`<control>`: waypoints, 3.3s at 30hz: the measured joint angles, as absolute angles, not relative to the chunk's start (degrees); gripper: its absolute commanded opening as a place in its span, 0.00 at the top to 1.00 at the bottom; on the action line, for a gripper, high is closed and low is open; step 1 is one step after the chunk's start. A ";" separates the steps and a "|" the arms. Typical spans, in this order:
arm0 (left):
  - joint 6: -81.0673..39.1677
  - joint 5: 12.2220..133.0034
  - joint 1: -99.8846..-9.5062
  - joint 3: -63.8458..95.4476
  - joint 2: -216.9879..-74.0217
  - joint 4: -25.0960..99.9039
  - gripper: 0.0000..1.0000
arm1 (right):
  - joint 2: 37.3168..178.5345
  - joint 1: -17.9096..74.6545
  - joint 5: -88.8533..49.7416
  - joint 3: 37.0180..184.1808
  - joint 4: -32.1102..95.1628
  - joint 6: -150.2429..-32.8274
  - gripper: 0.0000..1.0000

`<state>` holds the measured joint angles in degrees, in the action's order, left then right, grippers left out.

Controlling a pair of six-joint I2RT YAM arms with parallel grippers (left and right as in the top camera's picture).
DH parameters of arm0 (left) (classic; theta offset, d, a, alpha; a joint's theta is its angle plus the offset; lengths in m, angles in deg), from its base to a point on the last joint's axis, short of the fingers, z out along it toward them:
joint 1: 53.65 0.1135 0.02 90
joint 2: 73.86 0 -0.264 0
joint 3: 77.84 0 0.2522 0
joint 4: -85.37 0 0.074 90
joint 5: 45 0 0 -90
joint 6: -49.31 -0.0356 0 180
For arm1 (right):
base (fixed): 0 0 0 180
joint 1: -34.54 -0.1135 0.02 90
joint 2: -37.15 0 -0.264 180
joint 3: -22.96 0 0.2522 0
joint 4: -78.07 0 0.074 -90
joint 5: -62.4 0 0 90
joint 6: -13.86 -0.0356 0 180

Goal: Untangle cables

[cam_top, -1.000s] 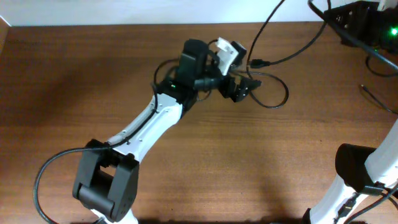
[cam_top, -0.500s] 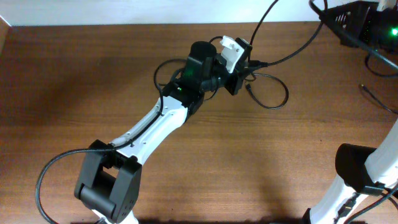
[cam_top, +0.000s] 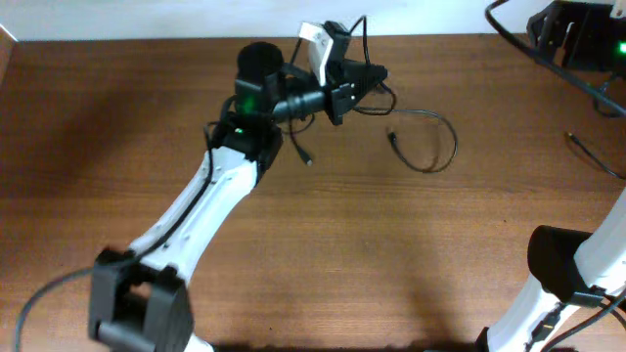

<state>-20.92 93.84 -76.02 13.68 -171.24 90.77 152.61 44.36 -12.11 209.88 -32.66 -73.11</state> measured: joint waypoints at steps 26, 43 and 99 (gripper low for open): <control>-5.05 84.07 -71.06 13.70 -156.33 88.65 1.00 | 152.90 27.25 32.69 185.69 -30.82 -32.39 0.02; -12.24 86.05 -74.40 13.94 -155.81 70.27 0.01 | 152.87 26.37 33.65 185.75 -27.43 -37.59 0.96; -61.13 80.20 -71.19 13.79 -166.24 36.21 0.01 | 167.06 60.12 40.28 194.89 29.88 -102.99 0.96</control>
